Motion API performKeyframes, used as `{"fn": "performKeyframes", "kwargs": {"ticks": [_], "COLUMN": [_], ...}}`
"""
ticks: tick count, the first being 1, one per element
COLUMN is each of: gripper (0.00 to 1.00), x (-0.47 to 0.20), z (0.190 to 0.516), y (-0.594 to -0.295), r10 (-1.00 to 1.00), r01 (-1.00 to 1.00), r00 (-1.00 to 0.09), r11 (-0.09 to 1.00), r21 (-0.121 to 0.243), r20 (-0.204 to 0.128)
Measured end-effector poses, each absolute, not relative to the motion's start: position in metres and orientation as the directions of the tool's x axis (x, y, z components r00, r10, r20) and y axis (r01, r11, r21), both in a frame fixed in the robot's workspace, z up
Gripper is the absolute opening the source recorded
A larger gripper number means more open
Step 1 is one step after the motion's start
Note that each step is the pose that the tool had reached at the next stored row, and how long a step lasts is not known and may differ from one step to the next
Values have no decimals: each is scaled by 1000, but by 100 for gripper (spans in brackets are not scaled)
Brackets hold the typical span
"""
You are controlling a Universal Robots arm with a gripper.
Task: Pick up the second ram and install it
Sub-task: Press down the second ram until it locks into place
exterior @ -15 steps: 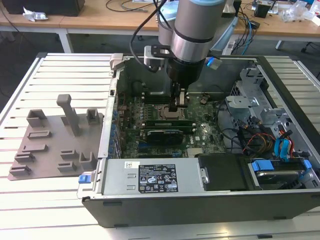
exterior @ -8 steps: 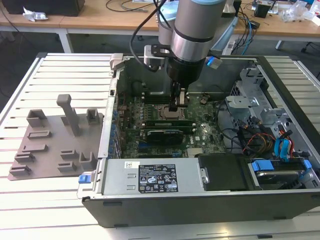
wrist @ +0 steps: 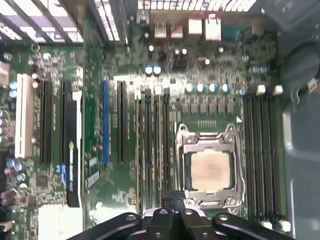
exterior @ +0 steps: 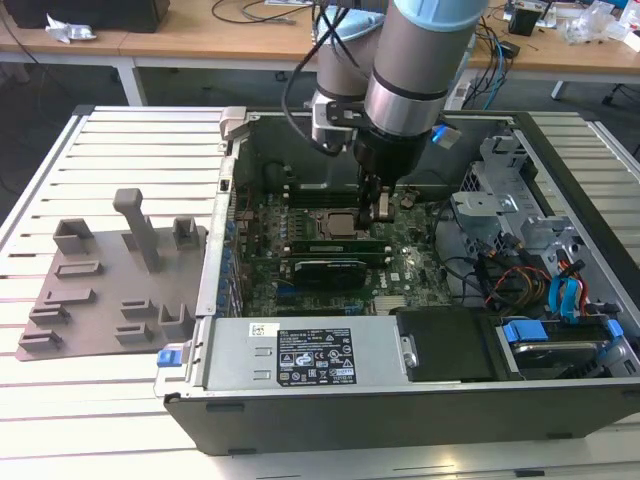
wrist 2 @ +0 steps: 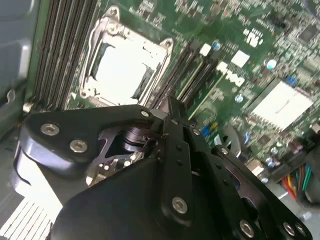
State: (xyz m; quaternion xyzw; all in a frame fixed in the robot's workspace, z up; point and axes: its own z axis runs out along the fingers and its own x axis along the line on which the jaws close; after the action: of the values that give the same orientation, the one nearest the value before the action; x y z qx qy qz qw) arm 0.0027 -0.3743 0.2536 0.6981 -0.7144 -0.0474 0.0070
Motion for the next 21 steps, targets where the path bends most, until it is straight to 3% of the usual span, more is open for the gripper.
{"fn": "performKeyframes", "kwargs": {"ticks": [8, 11, 21], "gripper": [10, 10, 10], "x": [26, 25, -57], "z": [228, 233, 234], "y": [-379, -379, -379], "r10": [-998, -998, -998], "r01": [-997, -997, -998], "r00": [-25, -25, -24], "r11": [21, 21, 21], "r21": [80, 77, 59], "r20": [-55, -57, -56]}}
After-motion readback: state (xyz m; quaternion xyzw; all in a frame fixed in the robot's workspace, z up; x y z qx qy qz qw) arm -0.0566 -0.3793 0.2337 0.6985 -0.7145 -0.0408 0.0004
